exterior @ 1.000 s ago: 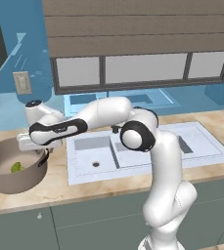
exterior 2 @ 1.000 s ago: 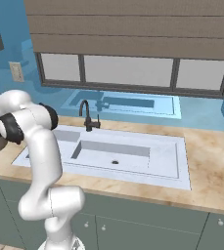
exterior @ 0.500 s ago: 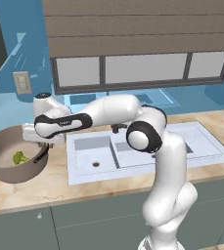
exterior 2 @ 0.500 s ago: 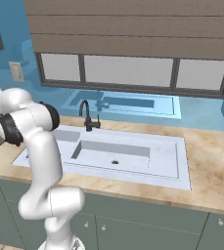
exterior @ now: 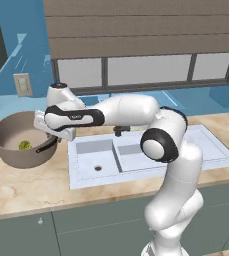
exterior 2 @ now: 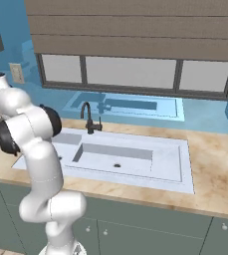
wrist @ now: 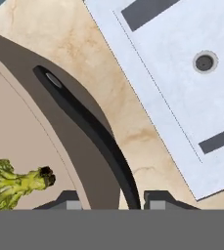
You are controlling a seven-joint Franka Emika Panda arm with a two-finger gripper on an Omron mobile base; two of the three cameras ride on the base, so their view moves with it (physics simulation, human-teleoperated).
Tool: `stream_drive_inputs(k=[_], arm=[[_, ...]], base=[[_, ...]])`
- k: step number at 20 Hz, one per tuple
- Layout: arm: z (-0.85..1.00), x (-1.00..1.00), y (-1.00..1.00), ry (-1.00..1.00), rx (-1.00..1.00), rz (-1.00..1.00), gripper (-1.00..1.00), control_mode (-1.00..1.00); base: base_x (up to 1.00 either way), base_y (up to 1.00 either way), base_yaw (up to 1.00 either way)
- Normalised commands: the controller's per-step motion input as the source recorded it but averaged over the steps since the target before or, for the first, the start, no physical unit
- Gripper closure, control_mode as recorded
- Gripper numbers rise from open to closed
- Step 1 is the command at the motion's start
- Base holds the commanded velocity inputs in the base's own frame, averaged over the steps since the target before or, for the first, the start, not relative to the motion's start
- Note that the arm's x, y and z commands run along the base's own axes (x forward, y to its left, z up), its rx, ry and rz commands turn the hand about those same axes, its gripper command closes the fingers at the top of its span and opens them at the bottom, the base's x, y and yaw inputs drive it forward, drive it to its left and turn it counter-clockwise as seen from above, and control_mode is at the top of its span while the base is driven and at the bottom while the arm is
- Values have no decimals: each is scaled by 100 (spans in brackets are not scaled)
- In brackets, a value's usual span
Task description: Dump the broccoli from the pot into the sink. Then turn on the water and wash the broccoli. Then turn off the water and put the broccoli back in the pot.
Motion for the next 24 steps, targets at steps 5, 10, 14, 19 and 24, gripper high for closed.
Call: stream_drive_inputs(k=[5, 10, 14, 19, 24], arm=[[34, -4, -22, 2, 5, -28, 100, -100], [37, -15, -30, 1, 6, -29, 100, -100], [46, -45, -38, 0, 8, -26, 100, -100], [56, -71, -46, 0, 11, -21, 100, -100], [61, -75, -55, 0, 13, -20, 100, -100]], base=[[0, 0, 0], [0, 0, 0], [0, 0, 0], [0, 0, 0], [0, 0, 0]])
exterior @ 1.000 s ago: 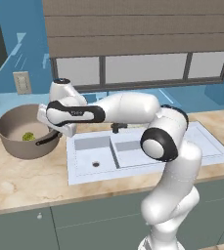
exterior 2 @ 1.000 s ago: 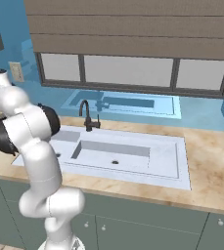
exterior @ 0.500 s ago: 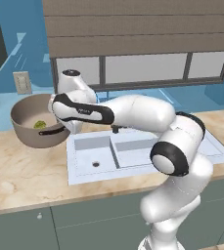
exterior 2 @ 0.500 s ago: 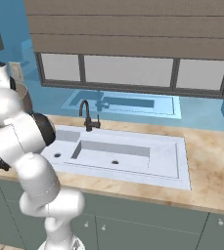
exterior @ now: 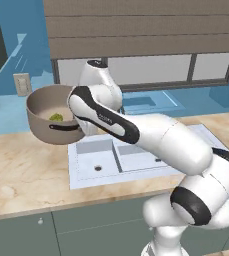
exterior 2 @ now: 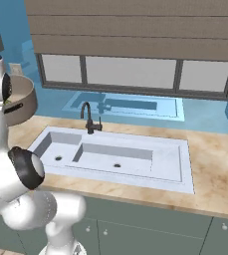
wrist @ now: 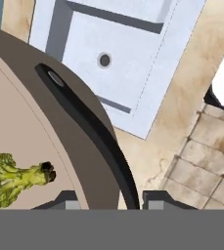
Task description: Dump the broccoli from the pot into the sink. Then turn on the water and wash the broccoli. Then turn off the water and put the broccoli back in the pot.
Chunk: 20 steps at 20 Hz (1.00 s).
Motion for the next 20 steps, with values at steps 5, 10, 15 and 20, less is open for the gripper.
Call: stream_drive_inputs(k=[5, 10, 15, 20], arm=[[64, -68, -62, 0, 10, -21, 100, -100], [62, -54, -71, 0, 4, -24, 100, -100], [57, -27, -84, 4, 0, -28, 100, -100], [48, -8, -97, 12, 0, -30, 100, -100]], base=[[0, 0, 0], [0, 0, 0], [0, 0, 0], [0, 0, 0]])
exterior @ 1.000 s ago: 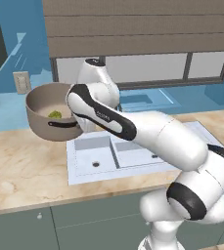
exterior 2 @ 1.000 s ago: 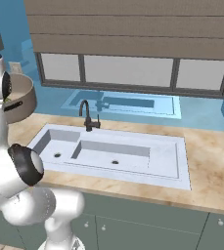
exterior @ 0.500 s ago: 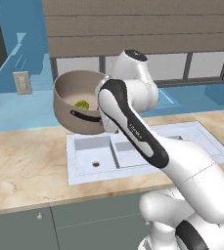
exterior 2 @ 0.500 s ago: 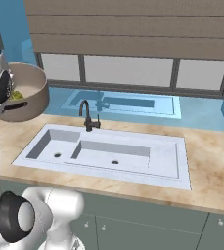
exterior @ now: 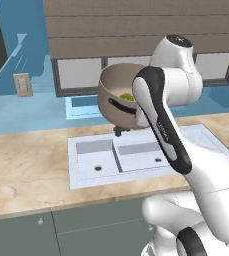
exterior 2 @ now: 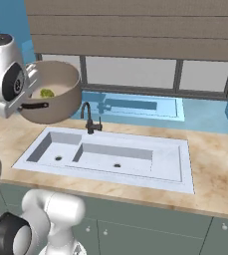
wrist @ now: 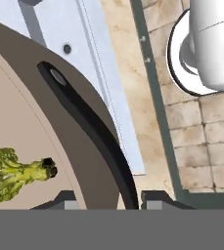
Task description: Dump the broccoli from the pot into the sink. Then turn on the water and wash the broccoli. Then turn off the water and put the broccoli back in the pot.
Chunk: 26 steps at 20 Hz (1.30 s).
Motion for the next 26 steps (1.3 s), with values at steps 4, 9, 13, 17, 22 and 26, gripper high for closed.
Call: stream_drive_inputs(k=[4, 9, 13, 17, 22, 26], arm=[[41, -1, -100, 16, 0, -30, 100, -100], [26, 0, -99, 18, 0, -27, 100, -100], [0, 0, -87, 17, -1, -19, 100, -100], [0, 0, -68, 10, -9, -16, 100, -100], [-2, 7, -50, 2, -19, -13, 100, -100], [-18, 9, -44, 0, -23, -7, 100, -100]], base=[[0, 0, 0], [0, 0, 0], [0, 0, 0], [0, 0, 0], [0, 0, 0], [0, 0, 0]])
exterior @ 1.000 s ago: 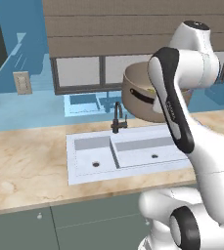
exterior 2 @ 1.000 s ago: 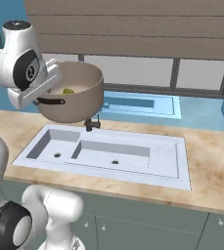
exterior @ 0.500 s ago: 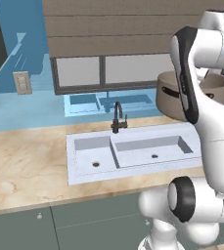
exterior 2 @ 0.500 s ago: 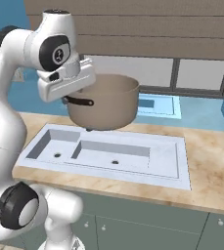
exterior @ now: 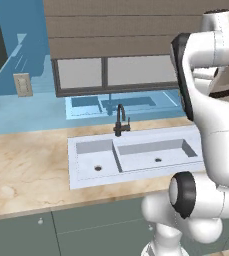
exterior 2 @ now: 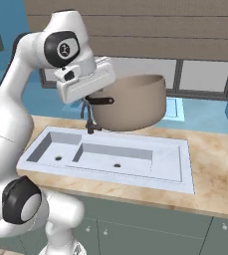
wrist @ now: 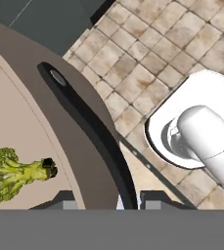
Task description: Dump the broccoli from the pot into the sink. Then turn on the water and wash the broccoli. Then turn off the water and put the broccoli back in the pot.
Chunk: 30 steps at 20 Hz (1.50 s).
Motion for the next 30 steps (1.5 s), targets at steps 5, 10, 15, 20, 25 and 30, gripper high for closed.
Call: stream_drive_inputs(k=[5, 10, 15, 20, 25, 30], arm=[[-52, 0, -37, 0, -21, -2, 100, -100], [-55, 0, -30, 0, -15, 0, 100, -100], [-42, 0, -22, 0, -13, 2, 100, -100], [-20, 4, -33, 0, -15, 6, 100, -100], [-9, 14, -43, 4, -16, 8, 100, -100], [-19, 9, -29, 8, -17, 9, 100, -100]], base=[[0, 0, 0], [0, 0, 0], [0, 0, 0], [0, 0, 0], [0, 0, 0], [0, 0, 0]])
